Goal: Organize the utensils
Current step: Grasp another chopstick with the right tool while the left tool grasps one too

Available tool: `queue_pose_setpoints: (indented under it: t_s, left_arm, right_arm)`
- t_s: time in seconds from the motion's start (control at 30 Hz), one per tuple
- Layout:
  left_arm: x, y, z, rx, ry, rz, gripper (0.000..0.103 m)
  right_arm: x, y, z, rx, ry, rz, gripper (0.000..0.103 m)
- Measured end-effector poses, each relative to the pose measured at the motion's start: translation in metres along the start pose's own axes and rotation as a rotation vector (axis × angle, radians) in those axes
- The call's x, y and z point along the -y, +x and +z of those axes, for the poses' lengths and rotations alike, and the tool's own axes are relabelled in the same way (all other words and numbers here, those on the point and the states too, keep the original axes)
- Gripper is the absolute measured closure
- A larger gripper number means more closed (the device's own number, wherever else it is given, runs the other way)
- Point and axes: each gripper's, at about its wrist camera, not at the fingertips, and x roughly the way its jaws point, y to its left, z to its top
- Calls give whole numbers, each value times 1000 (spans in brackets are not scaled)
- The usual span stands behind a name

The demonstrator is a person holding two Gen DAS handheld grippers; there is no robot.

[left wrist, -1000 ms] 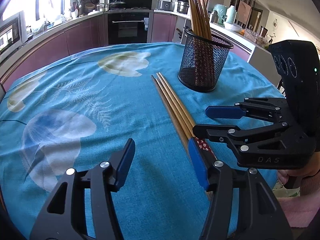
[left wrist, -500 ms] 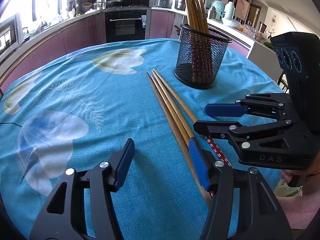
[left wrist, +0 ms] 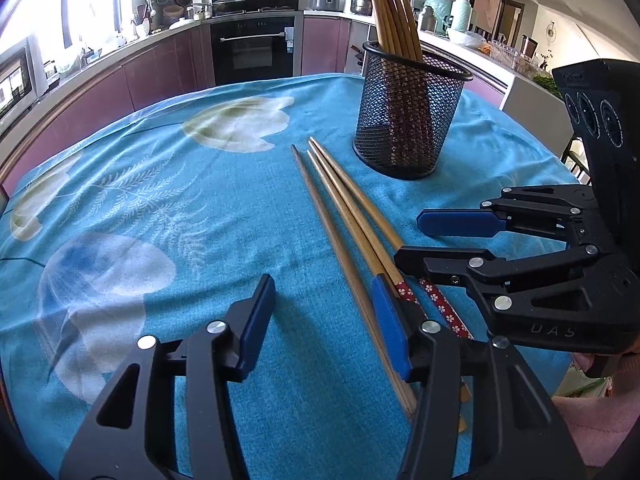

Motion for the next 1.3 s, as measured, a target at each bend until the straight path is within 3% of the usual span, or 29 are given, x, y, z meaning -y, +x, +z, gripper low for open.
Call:
queue_pose_setpoints:
  t_s: [0.33, 0.5, 0.87, 1.03, 1.3]
  left_arm:
    - [-4, 10, 14, -11, -23, 7, 76]
    - [-5, 14, 18, -16, -41, -2, 91]
    - [-15, 7, 16, 5, -115, -3, 95]
    - [-14, -5, 14, 29, -109, -27, 95]
    - [-3, 0, 5, -4, -53, -45, 95]
  right_arm:
    - [0, 12, 15, -3, -4, -24, 78]
    - [6, 15, 19, 0, 31, -18, 91]
    - [29, 5, 11, 40, 169, 52, 97]
    - [25, -7, 7, 63, 144, 102, 97]
    - [16, -5, 3, 4, 69, 115, 97]
